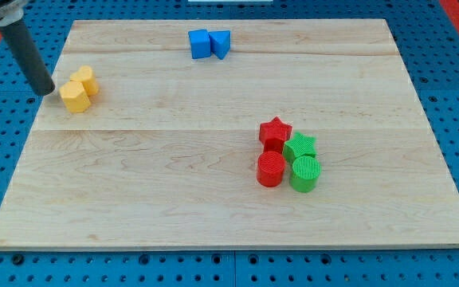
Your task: Push the yellow heart and yellow hexagon down a bit
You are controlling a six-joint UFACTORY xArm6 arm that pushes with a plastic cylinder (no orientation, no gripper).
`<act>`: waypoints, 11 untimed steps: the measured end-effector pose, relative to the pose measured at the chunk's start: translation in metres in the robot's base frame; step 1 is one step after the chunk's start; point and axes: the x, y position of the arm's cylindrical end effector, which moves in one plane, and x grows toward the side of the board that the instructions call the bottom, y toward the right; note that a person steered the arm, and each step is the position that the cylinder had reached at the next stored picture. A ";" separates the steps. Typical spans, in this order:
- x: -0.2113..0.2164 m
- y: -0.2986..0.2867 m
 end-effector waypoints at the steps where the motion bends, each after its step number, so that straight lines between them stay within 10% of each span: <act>1: -0.024 -0.007; 4: -0.088 0.086; 11: -0.032 0.046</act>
